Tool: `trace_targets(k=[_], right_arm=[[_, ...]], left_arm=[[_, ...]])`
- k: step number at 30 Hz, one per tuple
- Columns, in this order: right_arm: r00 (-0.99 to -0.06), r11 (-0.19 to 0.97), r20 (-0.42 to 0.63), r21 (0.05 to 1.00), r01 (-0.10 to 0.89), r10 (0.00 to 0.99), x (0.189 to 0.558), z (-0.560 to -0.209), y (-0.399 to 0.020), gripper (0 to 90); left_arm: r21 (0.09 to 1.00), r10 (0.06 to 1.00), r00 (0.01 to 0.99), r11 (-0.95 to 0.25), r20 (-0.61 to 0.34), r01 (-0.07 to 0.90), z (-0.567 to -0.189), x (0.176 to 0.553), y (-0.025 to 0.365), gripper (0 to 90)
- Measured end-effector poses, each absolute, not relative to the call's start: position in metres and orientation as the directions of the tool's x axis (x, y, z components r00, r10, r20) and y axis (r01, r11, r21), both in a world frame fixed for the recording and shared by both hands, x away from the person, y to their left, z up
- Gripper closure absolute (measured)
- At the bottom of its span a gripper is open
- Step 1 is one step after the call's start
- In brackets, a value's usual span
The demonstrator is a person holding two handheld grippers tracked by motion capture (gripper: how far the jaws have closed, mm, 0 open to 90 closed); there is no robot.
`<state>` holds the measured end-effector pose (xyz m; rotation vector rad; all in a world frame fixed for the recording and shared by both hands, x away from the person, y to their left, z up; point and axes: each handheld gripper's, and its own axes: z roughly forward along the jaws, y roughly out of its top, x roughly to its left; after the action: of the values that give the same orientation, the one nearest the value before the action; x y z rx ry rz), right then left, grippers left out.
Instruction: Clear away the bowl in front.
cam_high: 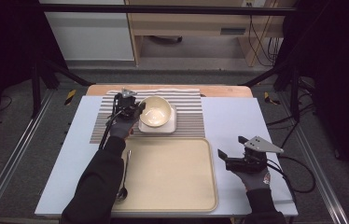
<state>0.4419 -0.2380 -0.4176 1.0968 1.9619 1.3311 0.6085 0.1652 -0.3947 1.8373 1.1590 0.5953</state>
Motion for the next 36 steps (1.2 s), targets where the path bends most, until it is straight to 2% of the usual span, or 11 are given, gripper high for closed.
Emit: trace_targets(k=[8, 15, 25, 36], right_arm=[[-0.534, 0.179, 0.024, 0.929, 0.325, 0.845, 0.441, -0.416, -0.239, 6.5], [-0.533, 0.178, 0.022, 0.93, 0.321, 0.846, 0.441, -0.416, -0.24, 6.5], [-0.532, 0.177, 0.022, 0.93, 0.32, 0.847, 0.44, -0.415, -0.24, 6.5], [-0.533, 0.181, 0.019, 0.929, 0.322, 0.846, 0.441, -0.416, -0.239, 6.5]], left_arm=[[0.881, 0.863, 0.505, -0.223, -0.02, 0.417, -0.374, 0.584, 0.164, 82.6], [0.888, 0.839, 0.544, -0.241, -0.012, 0.392, -0.371, 0.562, 0.163, 82.6], [0.871, 0.799, 0.601, -0.29, -0.008, 0.397, -0.391, 0.531, 0.162, 82.5], [0.814, 0.792, 0.611, -0.358, 0.004, 0.458, -0.426, 0.527, 0.159, 82.1]])
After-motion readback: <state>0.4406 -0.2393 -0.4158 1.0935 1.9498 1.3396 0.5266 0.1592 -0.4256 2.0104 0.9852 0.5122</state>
